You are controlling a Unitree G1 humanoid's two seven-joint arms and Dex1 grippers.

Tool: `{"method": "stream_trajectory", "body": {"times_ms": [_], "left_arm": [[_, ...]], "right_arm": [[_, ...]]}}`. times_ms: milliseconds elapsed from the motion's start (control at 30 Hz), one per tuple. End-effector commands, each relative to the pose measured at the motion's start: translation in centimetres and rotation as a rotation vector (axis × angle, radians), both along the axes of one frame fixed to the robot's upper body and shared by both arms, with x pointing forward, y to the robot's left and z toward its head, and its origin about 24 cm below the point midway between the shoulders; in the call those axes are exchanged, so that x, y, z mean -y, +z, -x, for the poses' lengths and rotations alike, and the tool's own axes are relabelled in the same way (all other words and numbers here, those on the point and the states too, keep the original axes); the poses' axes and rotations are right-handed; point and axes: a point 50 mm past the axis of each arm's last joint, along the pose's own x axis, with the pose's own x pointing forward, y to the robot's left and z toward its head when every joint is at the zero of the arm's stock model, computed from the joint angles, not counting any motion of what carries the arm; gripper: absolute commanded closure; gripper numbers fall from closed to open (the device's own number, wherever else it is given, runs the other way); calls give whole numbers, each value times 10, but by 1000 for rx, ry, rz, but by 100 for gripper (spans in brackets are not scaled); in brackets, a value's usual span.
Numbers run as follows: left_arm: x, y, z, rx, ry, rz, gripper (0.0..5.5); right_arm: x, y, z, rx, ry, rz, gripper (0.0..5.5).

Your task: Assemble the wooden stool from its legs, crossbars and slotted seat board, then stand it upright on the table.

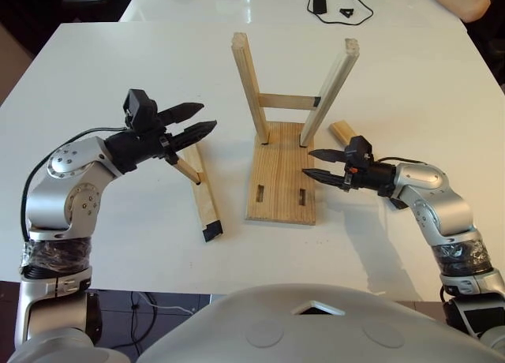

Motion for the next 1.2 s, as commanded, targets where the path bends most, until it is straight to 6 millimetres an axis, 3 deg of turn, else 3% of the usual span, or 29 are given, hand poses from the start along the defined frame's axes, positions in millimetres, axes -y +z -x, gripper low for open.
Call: {"method": "stream_trajectory", "body": {"times_ms": [33, 200, 267, 333, 533, 700, 800, 967, 1067, 1200], "left_arm": [[-3, -5, -2, -88, 43, 13, 297], [15, 62, 0, 113, -67, 61, 297], [26, 76, 7, 154, -128, 51, 297], [39, 67, 22, 132, -207, -29, 297], [44, -24, 79, -169, -304, -263, 297], [28, -57, 92, -243, -271, -365, 297], [10, -67, 95, -257, -291, -493, 297], [-43, -78, 93, -296, -286, -731, 297], [-69, -70, 81, -275, -234, -802, 297], [-74, -47, 63, -205, -162, -727, 297]], "right_arm": [[3, 1, -1, 9, -15, 9, 313], [3, 0, 0, 11, -30, 2, 313], [4, 0, 0, 13, -38, 0, 313], [3, -1, 0, 16, -43, -2, 313], [4, -2, 3, 14, -60, -7, 313], [4, -3, 4, 12, -64, -8, 313], [4, -3, 5, 14, -74, -9, 313], [4, -6, 6, 12, -91, -6, 313], [5, -7, 7, 12, -105, 0, 313], [6, -9, 8, 11, -120, 7, 313]]}}
